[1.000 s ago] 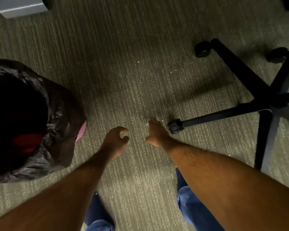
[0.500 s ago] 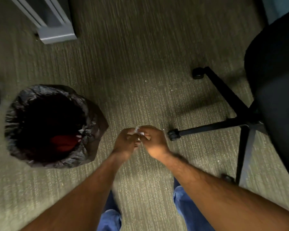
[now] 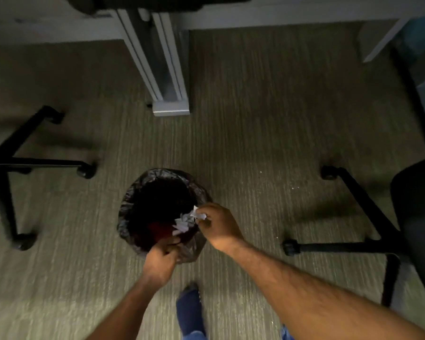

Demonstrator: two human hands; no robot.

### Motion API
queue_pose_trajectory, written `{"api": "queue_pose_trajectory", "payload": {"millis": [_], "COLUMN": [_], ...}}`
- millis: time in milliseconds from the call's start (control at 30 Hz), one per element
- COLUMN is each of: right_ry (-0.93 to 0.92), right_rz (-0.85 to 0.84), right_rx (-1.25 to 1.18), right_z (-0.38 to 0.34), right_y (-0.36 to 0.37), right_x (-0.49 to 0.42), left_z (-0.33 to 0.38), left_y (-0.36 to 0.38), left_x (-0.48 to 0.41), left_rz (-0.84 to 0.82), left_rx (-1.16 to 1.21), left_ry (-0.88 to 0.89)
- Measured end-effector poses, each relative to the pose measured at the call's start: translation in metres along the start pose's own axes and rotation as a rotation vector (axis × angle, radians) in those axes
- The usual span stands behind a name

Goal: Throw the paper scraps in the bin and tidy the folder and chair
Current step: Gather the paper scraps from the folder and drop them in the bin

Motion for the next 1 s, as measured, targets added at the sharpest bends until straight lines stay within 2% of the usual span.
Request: {"api": "queue_pose_trajectory", "payload": {"millis": [200,400,633,767,1000], "right_ry": [0.096,0.358,0.588,0.588,0.548], "right_rz": [-0.248,-0.398,-0.287,-0.169,0.037], "right_rx": [0.270,0.453,0.292,0.171,-0.037], "right_z": [-0.022,0.020,0.066,0.069,0.069], "right_y": [0.039,0.022,-0.063,-0.116,-0.186], "right_x": [-0.008,0.021,0.073,0.091,0.118], "left_z": [-0.019,-0.024,0.004,0.040,0.117], "left_y": [-0.044,-0.057,-0.049,-0.019,0.061], "left_x": [0.004,0.037,0.068,0.072,0.051], "left_rz": [0.049,0.014,-0.072,-0.233,-0.282], "left_rx": [-0.035,-0.050,-0.131,-0.191,-0.157], "left_ry": [0.001,0.013,0.022,0.084,0.224]}}
Point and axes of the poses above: each hand's wrist, its own x-axis away from the middle knuckle, its own y-axis out of the palm, z = x × y, the point moved 3 cm from there along -x, towards the middle knuckle, and after that the axes turned 15 degrees about y, right-handed, at the moved point
